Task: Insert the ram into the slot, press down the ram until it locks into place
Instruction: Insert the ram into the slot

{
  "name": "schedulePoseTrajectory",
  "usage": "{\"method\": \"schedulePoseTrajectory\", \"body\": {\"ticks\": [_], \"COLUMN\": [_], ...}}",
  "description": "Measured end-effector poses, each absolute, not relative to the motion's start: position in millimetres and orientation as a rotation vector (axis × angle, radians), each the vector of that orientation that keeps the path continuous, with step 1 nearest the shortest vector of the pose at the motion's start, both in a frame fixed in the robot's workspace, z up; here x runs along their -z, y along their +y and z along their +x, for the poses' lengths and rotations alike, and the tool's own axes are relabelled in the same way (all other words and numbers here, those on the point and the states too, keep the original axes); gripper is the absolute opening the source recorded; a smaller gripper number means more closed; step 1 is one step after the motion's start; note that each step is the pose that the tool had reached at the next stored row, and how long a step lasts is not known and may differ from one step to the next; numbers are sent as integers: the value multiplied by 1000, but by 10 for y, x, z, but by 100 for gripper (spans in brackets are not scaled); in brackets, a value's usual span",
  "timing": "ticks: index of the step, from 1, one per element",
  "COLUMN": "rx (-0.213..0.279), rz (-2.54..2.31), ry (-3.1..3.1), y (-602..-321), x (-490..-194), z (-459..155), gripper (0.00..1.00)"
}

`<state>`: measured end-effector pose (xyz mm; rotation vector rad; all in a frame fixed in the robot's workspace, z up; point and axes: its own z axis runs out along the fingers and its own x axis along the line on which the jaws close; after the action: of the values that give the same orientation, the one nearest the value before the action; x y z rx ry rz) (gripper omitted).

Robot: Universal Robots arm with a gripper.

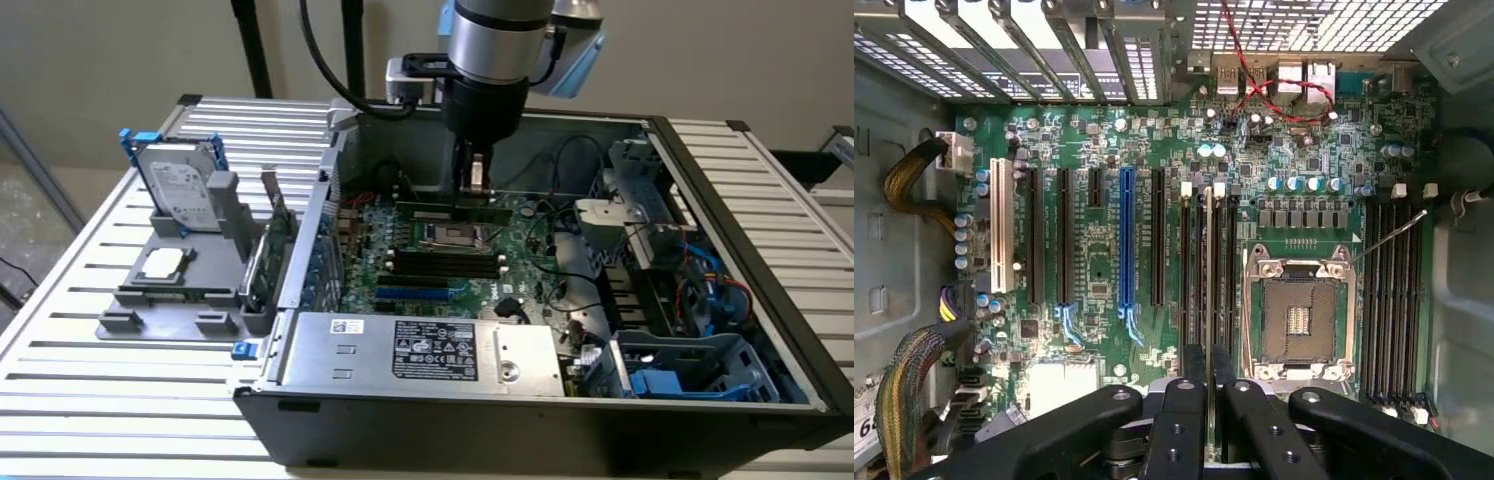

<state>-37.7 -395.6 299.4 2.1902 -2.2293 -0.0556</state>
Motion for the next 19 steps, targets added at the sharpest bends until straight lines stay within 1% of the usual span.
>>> {"method": "schedulePoseTrajectory", "body": {"ticks": [19], "rx": [47], "rz": [2194], "ry": [-2233], "y": [-3953], "x": [-2649], "z": [-377], "gripper": [13]}}
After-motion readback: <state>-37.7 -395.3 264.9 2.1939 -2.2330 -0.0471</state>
